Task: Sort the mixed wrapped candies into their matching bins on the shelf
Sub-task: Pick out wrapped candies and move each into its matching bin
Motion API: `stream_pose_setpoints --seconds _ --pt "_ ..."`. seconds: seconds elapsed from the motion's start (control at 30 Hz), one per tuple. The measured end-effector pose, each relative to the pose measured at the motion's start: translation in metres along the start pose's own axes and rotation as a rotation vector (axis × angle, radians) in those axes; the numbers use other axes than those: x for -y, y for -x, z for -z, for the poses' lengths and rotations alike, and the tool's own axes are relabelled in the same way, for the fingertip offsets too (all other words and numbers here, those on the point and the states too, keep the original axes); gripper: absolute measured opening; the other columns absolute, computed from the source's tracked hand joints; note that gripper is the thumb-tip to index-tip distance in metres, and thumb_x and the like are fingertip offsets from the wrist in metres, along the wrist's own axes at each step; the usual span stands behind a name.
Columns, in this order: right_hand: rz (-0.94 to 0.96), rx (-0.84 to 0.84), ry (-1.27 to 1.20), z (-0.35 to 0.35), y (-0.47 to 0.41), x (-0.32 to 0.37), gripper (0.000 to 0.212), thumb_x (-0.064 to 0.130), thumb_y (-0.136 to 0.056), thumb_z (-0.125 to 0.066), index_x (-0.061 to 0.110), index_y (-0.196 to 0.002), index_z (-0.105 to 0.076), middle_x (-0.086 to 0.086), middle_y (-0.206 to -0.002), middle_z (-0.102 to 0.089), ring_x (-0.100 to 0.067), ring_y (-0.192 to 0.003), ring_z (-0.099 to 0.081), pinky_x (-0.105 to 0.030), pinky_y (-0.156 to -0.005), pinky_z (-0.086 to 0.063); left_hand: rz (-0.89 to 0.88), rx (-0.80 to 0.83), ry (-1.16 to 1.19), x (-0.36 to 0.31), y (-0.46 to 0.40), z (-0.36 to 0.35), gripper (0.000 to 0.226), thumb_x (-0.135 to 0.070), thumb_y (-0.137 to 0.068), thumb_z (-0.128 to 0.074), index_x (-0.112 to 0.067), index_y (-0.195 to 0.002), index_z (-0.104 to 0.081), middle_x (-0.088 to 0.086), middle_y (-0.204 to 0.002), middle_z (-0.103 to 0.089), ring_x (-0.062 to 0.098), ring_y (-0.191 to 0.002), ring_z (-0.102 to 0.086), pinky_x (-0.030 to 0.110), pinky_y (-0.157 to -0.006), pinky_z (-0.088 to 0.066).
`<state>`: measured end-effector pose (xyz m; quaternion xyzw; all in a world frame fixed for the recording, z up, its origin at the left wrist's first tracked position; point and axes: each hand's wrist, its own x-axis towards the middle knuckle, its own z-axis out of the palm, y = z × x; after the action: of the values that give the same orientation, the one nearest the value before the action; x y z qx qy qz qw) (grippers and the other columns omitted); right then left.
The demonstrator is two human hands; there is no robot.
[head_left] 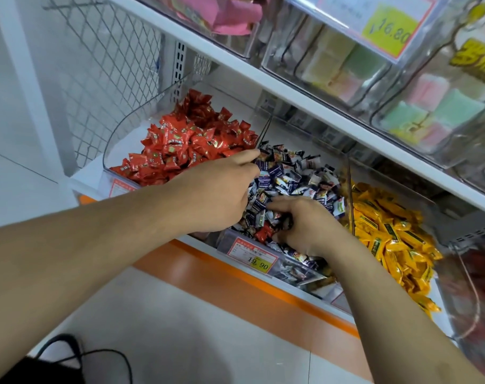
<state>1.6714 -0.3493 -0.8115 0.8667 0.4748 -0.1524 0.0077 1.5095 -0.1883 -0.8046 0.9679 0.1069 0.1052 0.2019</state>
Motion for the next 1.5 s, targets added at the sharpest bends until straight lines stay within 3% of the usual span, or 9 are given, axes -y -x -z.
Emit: stream_pose_setpoints --seconds 0.17,0.27,0.37,0.47,0.7,0.93,1.2,1.37,1.5 --pt "0.011 -0.023 -0.109 0.004 0.002 0.000 0.062 0.015 -0.084 -0.083 0.033 -0.139 -0.063 0.013 -0.151 -0.052 -0.013 -0.139 -0.047 -0.022 -0.110 -0.034 0.016 0.026 -0.008 -0.001 -0.001 -0.001 0.035 -0.017 -0.104 -0.048 -0.017 -0.139 -0.051 -0.013 -0.171 -0.009 -0.018 -0.097 -0.034 0.024 -0.076 -0.042" --pt "-0.024 -0.051 -0.171 0.010 0.007 0.002 0.051 0.016 -0.087 -0.081 0.040 -0.131 -0.067 0.013 -0.138 -0.060 -0.011 -0.124 -0.056 -0.021 -0.098 -0.043 0.034 0.029 0.001 -0.003 -0.001 0.000 0.041 -0.017 -0.104 -0.048 -0.018 -0.145 -0.047 -0.015 -0.172 -0.003 -0.012 -0.081 -0.050 0.027 -0.076 -0.045" --pt "0.014 -0.162 -0.277 0.012 0.013 0.008 0.040 0.012 -0.090 -0.078 0.040 -0.118 -0.074 0.014 -0.118 -0.070 -0.007 -0.111 -0.064 -0.030 -0.096 -0.055 0.042 0.026 0.006 -0.003 -0.002 -0.001 0.044 -0.018 -0.104 -0.049 -0.018 -0.148 -0.044 -0.015 -0.171 0.000 0.008 -0.120 -0.058 0.030 -0.083 -0.051" --pt "0.103 -0.040 -0.539 0.008 0.016 0.019 0.039 -0.001 -0.092 -0.069 0.031 -0.111 -0.079 0.015 -0.099 -0.076 0.000 -0.097 -0.070 -0.029 -0.091 -0.059 0.035 0.017 -0.017 -0.003 -0.002 -0.002 0.042 -0.018 -0.103 -0.049 -0.017 -0.145 -0.046 -0.013 -0.171 -0.001 0.015 -0.120 -0.061 0.037 -0.083 -0.056" --pt "0.005 0.022 -0.212 -0.007 0.004 0.009 0.038 0.023 -0.094 -0.074 0.042 -0.127 -0.071 0.015 -0.108 -0.072 -0.002 -0.091 -0.064 -0.008 -0.073 -0.044 0.025 0.016 -0.035 -0.001 -0.003 -0.005 0.046 -0.016 -0.102 -0.050 -0.019 -0.148 -0.044 -0.012 -0.171 -0.001 0.016 -0.110 -0.065 0.039 -0.078 -0.057" --pt "-0.032 0.014 -0.077 -0.009 -0.003 0.003 0.044 0.015 -0.089 -0.074 0.042 -0.124 -0.073 0.010 -0.127 -0.071 -0.013 -0.116 -0.065 -0.031 -0.102 -0.054 0.020 0.025 -0.043 -0.001 -0.002 -0.003 0.043 -0.018 -0.103 -0.050 -0.018 -0.145 -0.046 -0.010 -0.171 -0.002 0.012 -0.108 -0.063 0.037 -0.081 -0.055" --pt "0.084 -0.044 0.165 -0.017 -0.002 0.010 0.033 0.022 -0.083 -0.070 0.041 -0.110 -0.076 0.015 -0.109 -0.063 -0.017 -0.107 -0.047 -0.041 -0.087 -0.054 0.031 0.036 -0.029 -0.002 -0.002 -0.001 0.038 -0.020 -0.103 -0.049 -0.017 -0.141 -0.048 -0.012 -0.171 0.000 0.011 -0.104 -0.064 0.037 -0.080 -0.056" --pt "0.032 -0.095 -0.010 -0.019 -0.002 0.004 0.024 0.009 -0.077 -0.073 0.032 -0.078 -0.073 0.013 -0.093 -0.064 -0.013 -0.096 -0.056 -0.042 -0.083 -0.057 0.043 0.038 -0.033 -0.005 0.001 0.003 0.035 -0.020 -0.104 -0.048 -0.016 -0.139 -0.050 -0.012 -0.171 -0.002 0.003 -0.069 -0.051 0.032 -0.070 -0.049" --pt "-0.023 -0.115 -0.214 -0.013 0.003 0.004 0.023 0.009 -0.082 -0.079 0.028 -0.071 -0.074 0.013 -0.076 -0.070 -0.004 -0.072 -0.064 -0.030 -0.065 -0.057 0.050 0.042 -0.009 -0.006 0.000 0.003 0.037 -0.019 -0.104 -0.048 -0.017 -0.141 -0.050 -0.013 -0.171 -0.001 0.006 -0.082 -0.060 0.030 -0.069 -0.050"
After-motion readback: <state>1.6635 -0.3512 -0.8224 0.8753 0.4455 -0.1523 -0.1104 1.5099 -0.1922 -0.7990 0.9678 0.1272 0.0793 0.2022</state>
